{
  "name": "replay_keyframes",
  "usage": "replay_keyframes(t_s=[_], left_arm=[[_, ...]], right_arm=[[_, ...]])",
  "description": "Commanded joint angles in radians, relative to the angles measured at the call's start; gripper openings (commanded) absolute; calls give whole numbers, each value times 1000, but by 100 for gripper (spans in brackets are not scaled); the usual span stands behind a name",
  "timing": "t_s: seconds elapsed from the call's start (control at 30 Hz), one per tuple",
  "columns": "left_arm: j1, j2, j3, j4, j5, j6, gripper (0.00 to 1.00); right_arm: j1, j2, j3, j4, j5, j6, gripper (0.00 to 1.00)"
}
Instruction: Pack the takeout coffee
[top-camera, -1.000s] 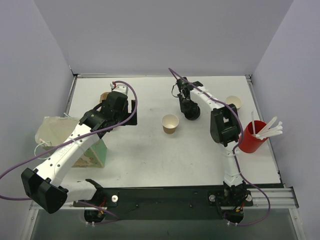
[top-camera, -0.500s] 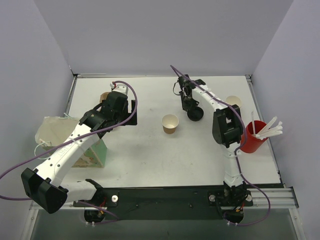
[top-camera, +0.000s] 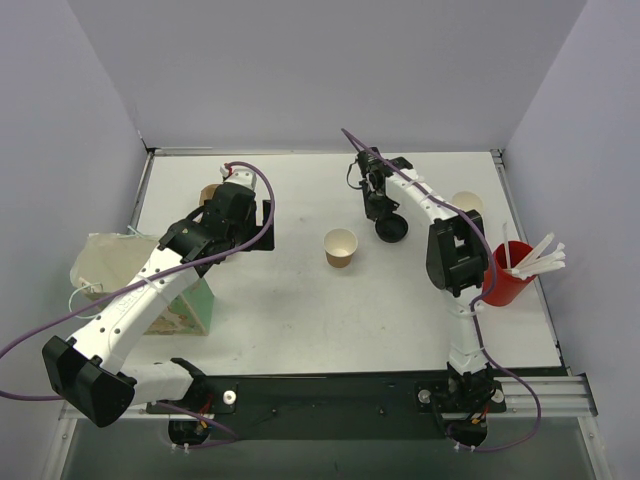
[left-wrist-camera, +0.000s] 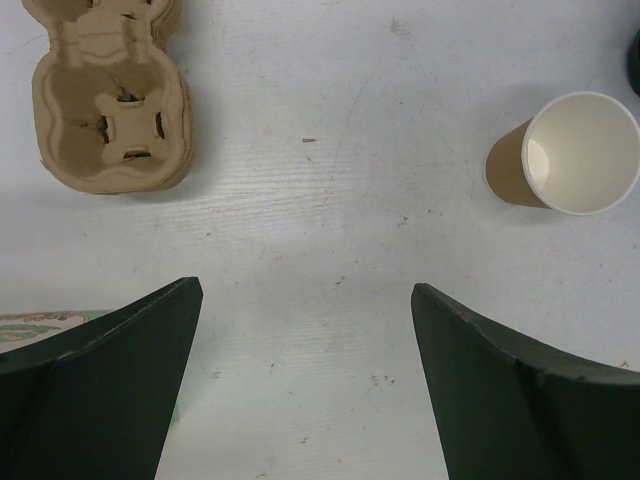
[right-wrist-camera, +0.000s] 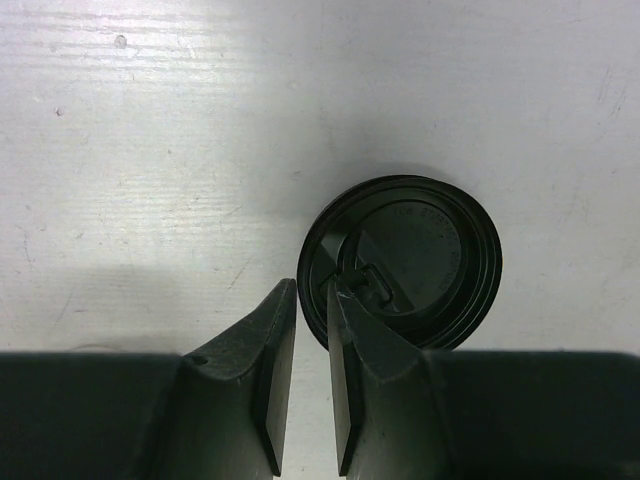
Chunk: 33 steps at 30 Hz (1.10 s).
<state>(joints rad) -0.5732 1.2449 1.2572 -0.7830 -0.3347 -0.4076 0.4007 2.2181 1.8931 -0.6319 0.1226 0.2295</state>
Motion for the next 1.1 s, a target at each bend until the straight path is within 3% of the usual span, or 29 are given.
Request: replay_keyframes(t_s=[0.0, 1.07], left_arm=[[6, -12, 28, 11, -6, 1, 97], [6, -10, 18, 16, -7, 1, 98]], right_arm=[[4, -23, -6, -46, 12, -9, 16], [13, 18, -31, -49, 6, -4, 12]])
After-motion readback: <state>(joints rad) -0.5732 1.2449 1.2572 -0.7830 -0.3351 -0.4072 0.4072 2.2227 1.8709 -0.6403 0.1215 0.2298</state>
